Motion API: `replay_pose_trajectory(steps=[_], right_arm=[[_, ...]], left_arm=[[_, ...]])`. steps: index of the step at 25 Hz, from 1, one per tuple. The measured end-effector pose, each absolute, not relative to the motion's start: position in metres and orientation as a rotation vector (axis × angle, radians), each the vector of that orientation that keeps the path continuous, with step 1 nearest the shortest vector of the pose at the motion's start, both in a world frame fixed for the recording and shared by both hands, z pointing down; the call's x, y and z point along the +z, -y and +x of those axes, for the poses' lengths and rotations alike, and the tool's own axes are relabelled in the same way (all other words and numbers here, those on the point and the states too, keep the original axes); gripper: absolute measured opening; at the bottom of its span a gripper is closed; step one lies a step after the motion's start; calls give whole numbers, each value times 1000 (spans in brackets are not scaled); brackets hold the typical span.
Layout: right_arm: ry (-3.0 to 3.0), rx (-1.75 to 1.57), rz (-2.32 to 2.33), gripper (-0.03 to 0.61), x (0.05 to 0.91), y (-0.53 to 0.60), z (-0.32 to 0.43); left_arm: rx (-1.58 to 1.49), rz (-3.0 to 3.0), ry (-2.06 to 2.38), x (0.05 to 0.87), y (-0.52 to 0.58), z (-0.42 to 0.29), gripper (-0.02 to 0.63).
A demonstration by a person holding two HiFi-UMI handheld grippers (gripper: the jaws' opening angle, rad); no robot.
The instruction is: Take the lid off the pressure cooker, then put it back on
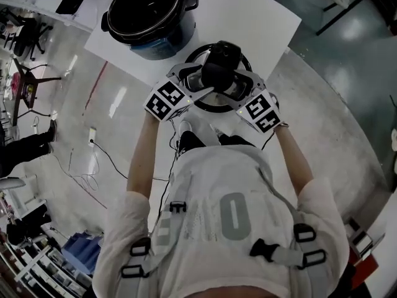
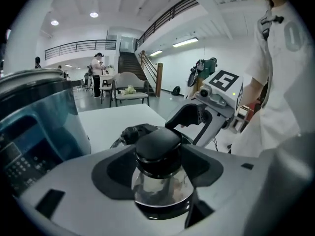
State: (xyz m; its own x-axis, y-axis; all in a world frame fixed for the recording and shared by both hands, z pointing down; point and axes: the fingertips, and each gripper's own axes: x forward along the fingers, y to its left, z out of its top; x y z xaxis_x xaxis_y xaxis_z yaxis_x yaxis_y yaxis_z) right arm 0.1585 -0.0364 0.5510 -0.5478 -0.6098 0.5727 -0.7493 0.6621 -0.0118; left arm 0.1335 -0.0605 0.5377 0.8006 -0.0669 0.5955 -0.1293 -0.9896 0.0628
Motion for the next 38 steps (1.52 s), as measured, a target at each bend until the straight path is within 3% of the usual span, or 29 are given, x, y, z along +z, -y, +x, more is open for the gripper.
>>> replay_pose_trajectory(steps=[11,20,38], right_arm=[[2335,399,1127,245,568,49,157],[2322,327,1162,244,561,45,167],[2421,-1,1303,243,396,74,207]], left_arm=[[1073,2863,89,567,68,137,282],[1037,2864,89,562,65,144,275],[939,3134,232,396,95,184,276]])
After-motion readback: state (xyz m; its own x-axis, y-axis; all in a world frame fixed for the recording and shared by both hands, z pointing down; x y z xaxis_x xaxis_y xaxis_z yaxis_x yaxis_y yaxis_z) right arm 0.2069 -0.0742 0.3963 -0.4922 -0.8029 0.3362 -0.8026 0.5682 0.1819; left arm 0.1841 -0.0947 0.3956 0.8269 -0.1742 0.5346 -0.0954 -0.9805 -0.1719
